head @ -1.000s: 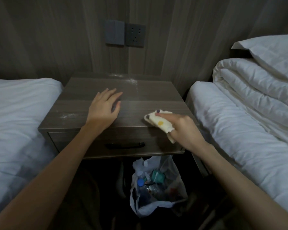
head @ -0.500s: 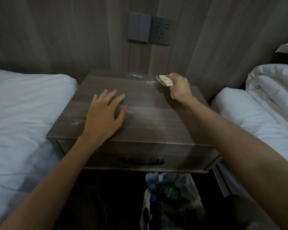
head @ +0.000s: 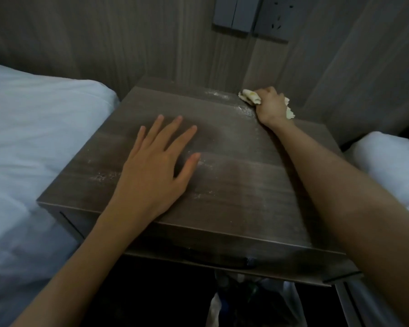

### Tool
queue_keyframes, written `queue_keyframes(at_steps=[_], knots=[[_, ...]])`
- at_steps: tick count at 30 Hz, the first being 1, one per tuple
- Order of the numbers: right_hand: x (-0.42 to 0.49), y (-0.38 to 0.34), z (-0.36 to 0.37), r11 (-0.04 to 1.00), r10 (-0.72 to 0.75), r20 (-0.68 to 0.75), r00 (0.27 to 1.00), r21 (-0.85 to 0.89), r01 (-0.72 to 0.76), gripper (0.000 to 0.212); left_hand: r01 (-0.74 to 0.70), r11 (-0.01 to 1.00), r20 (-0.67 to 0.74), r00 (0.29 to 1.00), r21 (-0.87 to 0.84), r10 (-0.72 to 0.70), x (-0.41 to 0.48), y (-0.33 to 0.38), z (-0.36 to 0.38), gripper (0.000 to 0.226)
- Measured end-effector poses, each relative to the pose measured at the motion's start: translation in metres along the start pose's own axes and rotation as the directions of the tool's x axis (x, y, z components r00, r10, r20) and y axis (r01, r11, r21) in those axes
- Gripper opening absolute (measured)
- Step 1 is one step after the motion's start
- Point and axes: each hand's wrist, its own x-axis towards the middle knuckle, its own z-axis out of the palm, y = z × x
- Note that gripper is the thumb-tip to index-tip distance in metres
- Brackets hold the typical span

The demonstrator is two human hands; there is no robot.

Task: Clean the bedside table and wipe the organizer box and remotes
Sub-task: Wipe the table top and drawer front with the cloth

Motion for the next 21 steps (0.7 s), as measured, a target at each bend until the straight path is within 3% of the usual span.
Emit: queue_keyframes(at_steps=[10, 21], knots=[[-0.025, 0.003, -0.018, 0.992, -0.085, 0.199, 0.976, 0.109, 0.064, 0.044, 0.001, 1.000, -0.011, 1.000, 0.000, -0.001, -0.001, 0.000, 0.000, 0.063], [-0.127, 0.003, -0.051, 0.947, -0.196, 0.186, 0.963, 0.289, 0.138, 0.045, -0.010, 1.000, 0.008, 1.000, -0.008, 0.010, -0.003, 0.003, -0.006, 0.050]])
